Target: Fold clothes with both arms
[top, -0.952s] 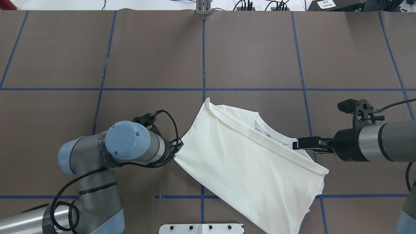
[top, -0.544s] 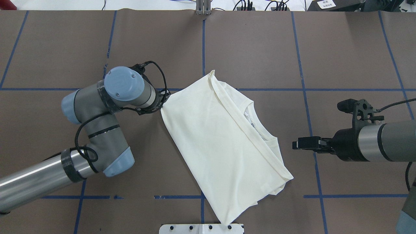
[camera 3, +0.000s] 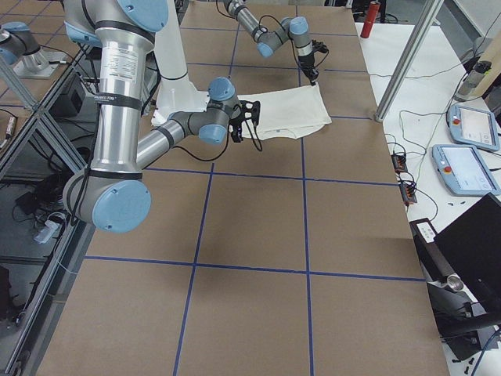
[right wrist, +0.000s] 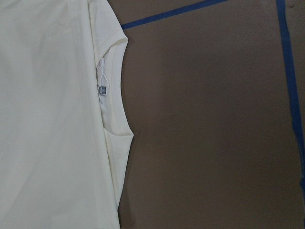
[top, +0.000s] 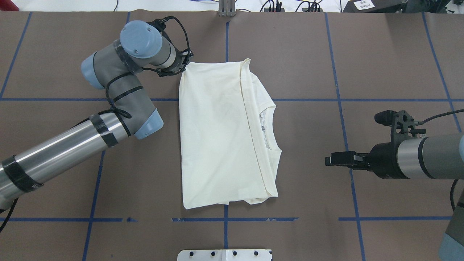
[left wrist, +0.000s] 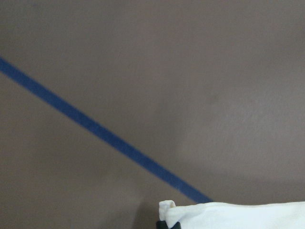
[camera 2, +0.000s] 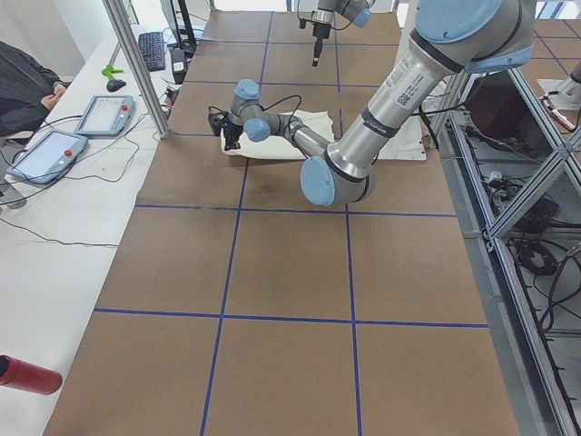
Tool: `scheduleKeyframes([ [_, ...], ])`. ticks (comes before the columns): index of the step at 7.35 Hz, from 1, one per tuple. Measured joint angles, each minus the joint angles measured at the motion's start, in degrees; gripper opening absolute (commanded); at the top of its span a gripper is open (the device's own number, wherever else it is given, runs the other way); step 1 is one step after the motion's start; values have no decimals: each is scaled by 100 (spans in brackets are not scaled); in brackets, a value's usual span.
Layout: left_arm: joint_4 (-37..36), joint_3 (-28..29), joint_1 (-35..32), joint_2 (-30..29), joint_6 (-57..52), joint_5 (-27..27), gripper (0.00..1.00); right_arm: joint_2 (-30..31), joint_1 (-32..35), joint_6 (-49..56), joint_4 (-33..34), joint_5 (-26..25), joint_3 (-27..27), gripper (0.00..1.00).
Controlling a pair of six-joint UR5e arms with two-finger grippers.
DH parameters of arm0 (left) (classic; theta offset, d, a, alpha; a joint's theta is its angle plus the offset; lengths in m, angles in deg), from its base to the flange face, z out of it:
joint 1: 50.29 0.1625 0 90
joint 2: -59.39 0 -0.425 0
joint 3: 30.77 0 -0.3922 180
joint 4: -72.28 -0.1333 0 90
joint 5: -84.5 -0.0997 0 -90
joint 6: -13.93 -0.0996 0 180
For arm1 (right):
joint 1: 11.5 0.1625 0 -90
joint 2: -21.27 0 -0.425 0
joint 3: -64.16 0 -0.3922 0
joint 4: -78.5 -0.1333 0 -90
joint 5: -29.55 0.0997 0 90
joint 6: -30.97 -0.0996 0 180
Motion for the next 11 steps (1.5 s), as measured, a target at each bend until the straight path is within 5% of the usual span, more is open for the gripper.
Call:
scheduleKeyframes([
  [1, 332, 383, -25, -163, -23, -3, 0, -7, -6, 0, -2, 0, 15, 100],
  [2, 473, 557, -33, -224, -47, -7, 93, -51, -7, 0, -1, -6, 42, 100],
  [6, 455, 275, -90, 95, -919, 27, 100, -548, -2, 23, 177, -24, 359, 100],
  [8, -106, -728, -126, 638, -1260, 263, 100, -1255, -49, 78, 1035, -137, 642, 100],
  [11, -1855, -3001, -125, 1341, -1715, 394, 100, -2920, -583, 329, 3148, -741, 1151, 100],
])
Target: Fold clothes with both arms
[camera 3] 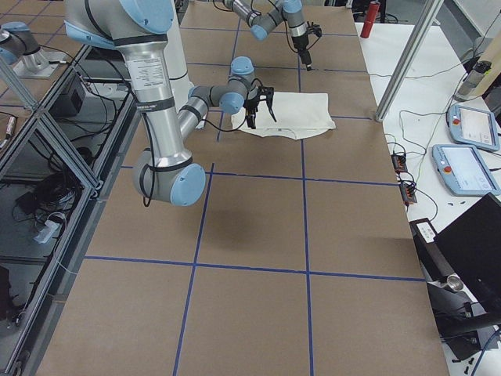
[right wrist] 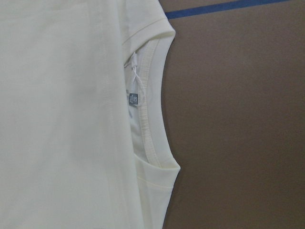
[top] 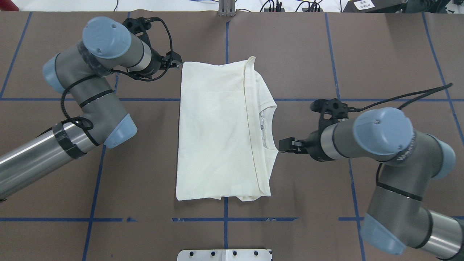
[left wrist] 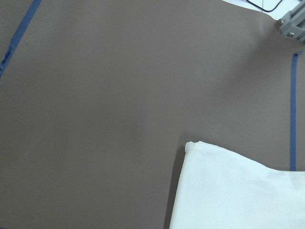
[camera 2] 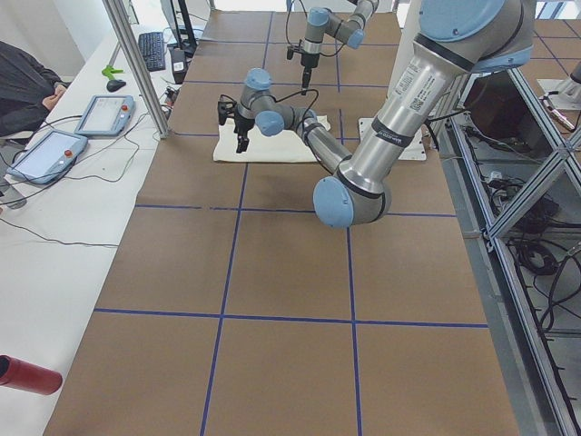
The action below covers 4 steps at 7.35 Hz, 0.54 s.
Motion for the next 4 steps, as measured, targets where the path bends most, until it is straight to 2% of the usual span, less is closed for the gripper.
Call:
scheduleKeyframes([
  [1, -387, -588, 9, 178, -57, 111, 100, -413, -211, 73, 535, -152, 168, 100],
  [2, -589, -940, 13, 291, -78, 245, 100, -724, -417, 104, 1006, -219, 300, 100],
  [4, -694, -1148, 22, 418, -87, 338, 100, -1124, -718, 117, 1633, -241, 669, 100],
])
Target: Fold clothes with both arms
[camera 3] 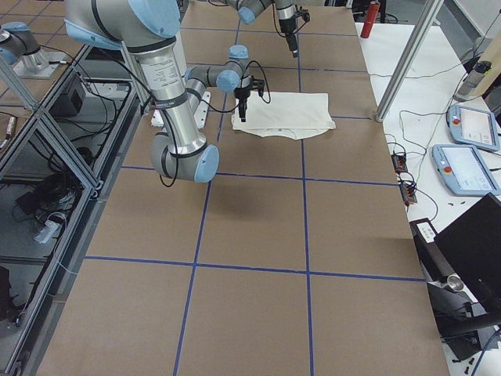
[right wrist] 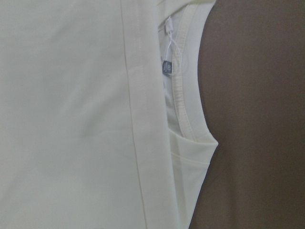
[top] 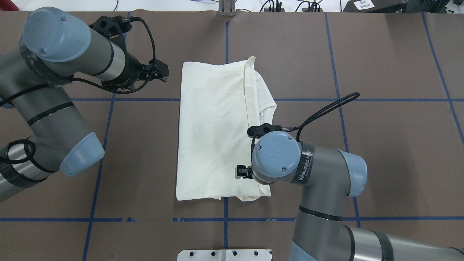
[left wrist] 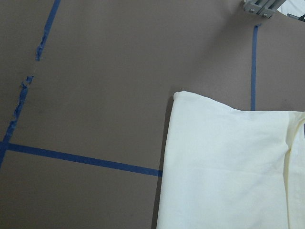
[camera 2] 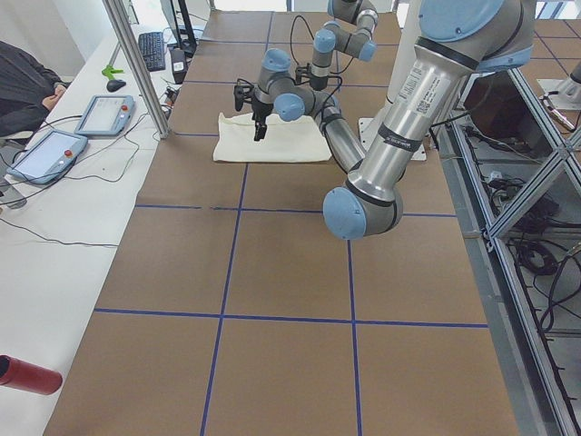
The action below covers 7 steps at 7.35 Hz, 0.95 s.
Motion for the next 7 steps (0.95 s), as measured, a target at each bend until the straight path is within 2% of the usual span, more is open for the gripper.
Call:
scheduleKeyframes([
  [2, -10, -17, 6, 34, 1, 8, 100, -98, -110, 2, 128, 7, 304, 100],
  [7, 19, 61, 26, 56, 2, 11, 100, -37, -100, 91, 151, -8, 494, 100],
])
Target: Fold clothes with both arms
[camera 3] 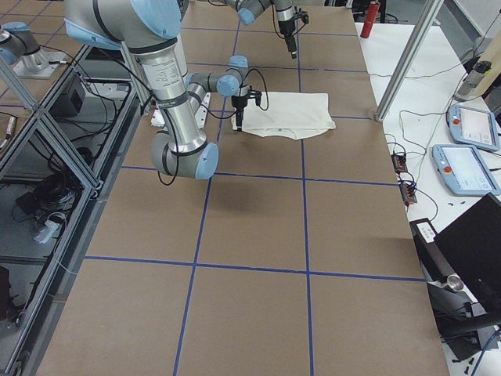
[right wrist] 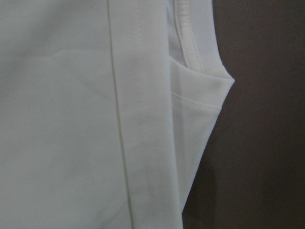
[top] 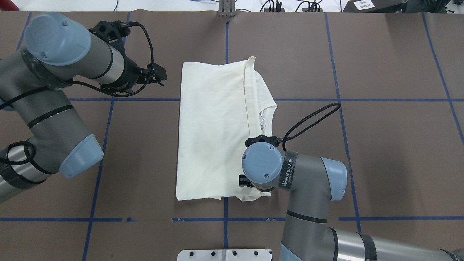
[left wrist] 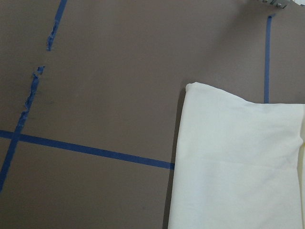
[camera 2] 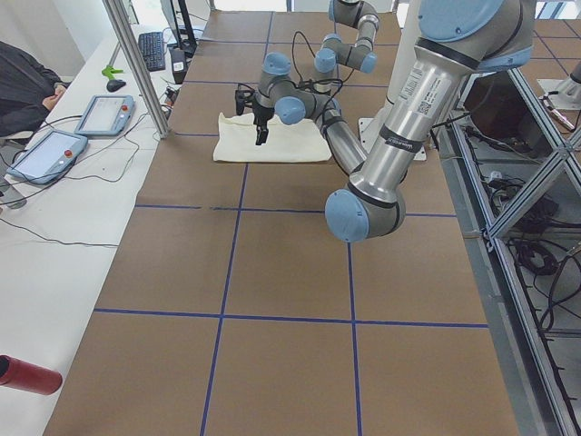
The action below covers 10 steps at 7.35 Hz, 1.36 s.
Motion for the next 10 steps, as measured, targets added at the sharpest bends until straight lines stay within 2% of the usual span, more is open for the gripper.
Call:
scheduleKeyframes([
  [10, 29, -26, 12, -8, 30, 6, 100, 86, 198, 46, 222, 53, 47, 100],
])
